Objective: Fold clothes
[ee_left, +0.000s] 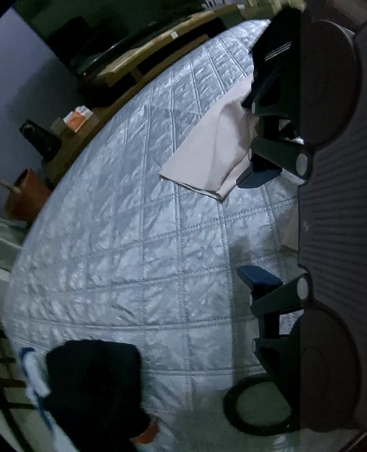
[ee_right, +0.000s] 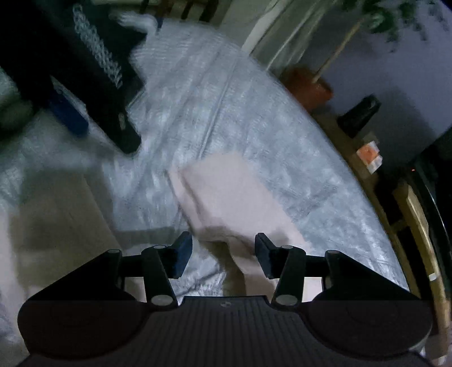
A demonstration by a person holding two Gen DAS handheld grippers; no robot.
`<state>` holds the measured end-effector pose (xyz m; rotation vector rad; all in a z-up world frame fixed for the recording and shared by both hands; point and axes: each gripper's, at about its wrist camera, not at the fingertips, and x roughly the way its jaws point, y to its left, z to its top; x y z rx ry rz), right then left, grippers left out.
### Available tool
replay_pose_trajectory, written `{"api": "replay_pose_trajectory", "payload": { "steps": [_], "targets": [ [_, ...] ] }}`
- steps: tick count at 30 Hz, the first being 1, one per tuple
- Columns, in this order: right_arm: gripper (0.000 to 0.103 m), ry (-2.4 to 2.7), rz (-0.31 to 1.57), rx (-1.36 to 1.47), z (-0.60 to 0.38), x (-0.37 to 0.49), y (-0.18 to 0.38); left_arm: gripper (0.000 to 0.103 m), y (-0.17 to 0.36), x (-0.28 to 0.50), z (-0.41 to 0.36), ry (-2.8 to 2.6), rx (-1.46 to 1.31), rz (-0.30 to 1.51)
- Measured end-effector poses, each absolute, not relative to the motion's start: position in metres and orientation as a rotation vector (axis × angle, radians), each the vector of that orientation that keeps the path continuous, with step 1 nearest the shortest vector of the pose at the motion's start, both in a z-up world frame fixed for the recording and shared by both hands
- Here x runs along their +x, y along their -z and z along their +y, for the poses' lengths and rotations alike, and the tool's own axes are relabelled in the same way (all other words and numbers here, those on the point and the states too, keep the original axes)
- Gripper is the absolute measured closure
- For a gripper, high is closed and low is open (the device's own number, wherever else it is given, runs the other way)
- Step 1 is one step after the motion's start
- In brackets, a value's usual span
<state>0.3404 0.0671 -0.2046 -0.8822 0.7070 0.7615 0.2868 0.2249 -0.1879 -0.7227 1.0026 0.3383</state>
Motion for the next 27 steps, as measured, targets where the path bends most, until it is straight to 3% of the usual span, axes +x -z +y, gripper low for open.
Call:
{"api": "replay_pose_trajectory", "payload": {
  "steps": [1, 2, 3, 4, 14, 27],
  "targets": [
    [0.051, -0.761, 0.708, -0.874, 0.068, 0.342, 0.208, 0.046, 0.191, 0.287, 0.228, -0.328, -0.75, 1.012],
    [0.065, -0.76, 0.706, -0.843, 0.066, 0.344, 0.207, 0.046, 0.195, 0.288, 0.231, -0.317, -0.779, 1.022],
    [0.097, -0.761, 0.708, -0.803, 0.063, 0.346, 0.206, 0.046, 0.199, 0.288, 0.234, -0.303, -0.812, 1.03],
    [0.099, -0.764, 0.715, -0.745, 0.058, 0.348, 0.202, 0.046, 0.203, 0.289, 0.236, -0.286, -0.855, 1.034],
    [0.1, -0.78, 0.653, -0.436, 0.009, 0.328, 0.167, 0.046, 0.239, 0.302, 0.239, -0.205, -1.186, 1.018],
    [0.099, -0.87, 0.619, -0.396, -0.015, 0.303, 0.167, 0.046, 0.261, 0.305, 0.248, -0.213, -1.411, 0.956]
  ]
}}
